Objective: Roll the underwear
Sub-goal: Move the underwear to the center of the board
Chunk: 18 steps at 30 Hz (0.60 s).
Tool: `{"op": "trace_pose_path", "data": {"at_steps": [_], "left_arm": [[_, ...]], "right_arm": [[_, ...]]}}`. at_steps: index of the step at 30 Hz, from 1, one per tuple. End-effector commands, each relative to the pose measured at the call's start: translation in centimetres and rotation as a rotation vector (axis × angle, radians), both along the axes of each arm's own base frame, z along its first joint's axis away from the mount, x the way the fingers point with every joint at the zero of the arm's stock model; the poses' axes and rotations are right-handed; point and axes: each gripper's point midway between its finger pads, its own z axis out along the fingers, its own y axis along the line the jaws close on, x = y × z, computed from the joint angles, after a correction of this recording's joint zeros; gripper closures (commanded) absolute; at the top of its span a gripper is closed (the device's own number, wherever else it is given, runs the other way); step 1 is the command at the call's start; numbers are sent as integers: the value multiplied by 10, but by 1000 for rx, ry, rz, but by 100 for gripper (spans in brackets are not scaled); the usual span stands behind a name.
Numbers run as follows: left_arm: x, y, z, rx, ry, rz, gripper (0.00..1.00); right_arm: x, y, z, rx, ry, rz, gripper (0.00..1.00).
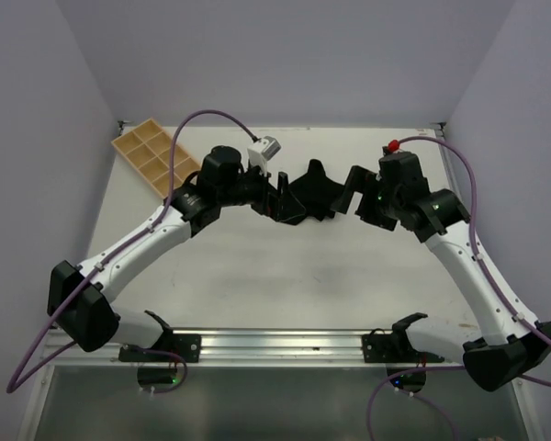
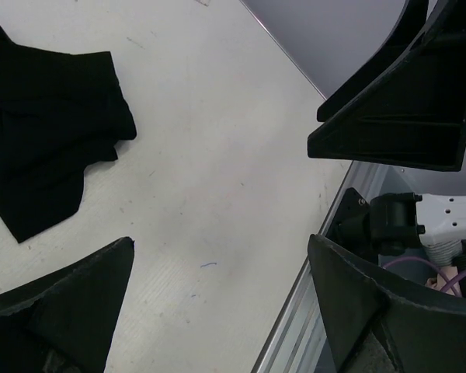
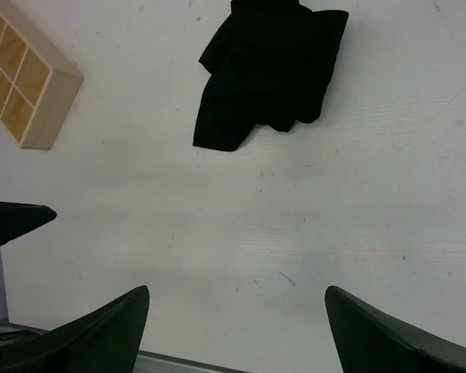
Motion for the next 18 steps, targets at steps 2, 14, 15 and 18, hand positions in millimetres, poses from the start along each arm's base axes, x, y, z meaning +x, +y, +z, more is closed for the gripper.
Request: {"op": "trace_pose_path", "data": {"at_steps": [2,14,15,18], "left_arm": [[19,-7,28,-12,-114,-14,2],[177,-21,-24,89,-145,36,9],[184,-25,-33,101,-140,32,11],[210,-37,-68,123,-102,27,16]], "right_arm": [[0,-12,26,-21,-76,-33,1],[-35,-11,20,9,-95,78,4],[-37,-12,18,8,-92,78,5],[-44,-18,19,-3,-95,70,6]]}}
